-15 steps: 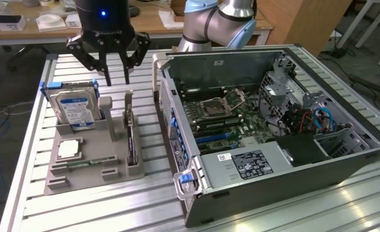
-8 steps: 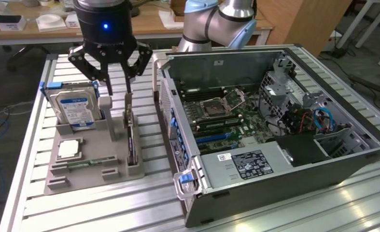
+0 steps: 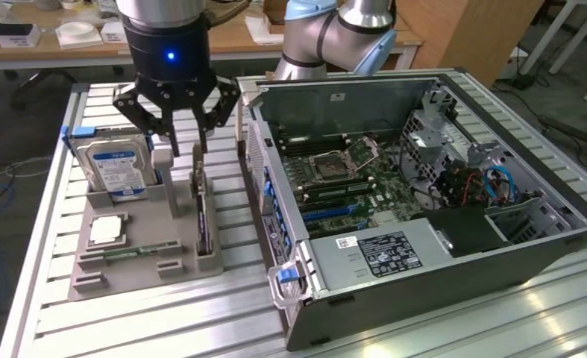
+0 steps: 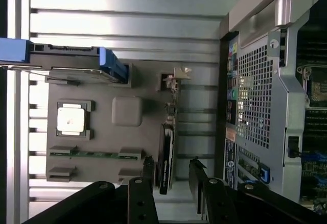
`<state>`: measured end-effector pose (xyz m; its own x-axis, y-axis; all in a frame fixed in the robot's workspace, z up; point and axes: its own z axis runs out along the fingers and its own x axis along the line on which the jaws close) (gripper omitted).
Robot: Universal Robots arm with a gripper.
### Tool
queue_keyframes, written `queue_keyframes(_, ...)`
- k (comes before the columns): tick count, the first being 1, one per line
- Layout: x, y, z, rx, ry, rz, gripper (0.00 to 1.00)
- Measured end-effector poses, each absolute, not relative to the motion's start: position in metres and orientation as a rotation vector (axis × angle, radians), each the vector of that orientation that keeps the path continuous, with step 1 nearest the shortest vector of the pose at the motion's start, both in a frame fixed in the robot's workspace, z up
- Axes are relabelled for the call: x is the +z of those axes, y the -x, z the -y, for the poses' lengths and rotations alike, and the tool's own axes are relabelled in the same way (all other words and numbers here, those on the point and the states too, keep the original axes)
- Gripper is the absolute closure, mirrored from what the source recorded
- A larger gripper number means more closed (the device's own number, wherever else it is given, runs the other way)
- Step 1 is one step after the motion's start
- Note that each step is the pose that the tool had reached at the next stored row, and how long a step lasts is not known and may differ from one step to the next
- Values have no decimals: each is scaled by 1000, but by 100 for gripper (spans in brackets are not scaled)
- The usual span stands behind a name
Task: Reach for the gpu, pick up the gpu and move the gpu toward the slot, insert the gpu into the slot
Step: 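Pick up the gpu and move the gpu toward the slot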
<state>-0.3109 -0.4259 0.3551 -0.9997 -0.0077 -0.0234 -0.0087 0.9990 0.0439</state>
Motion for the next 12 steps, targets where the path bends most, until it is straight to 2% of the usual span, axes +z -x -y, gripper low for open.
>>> queue_keyframes(12, 333, 309, 441, 69, 13, -3118, 58)
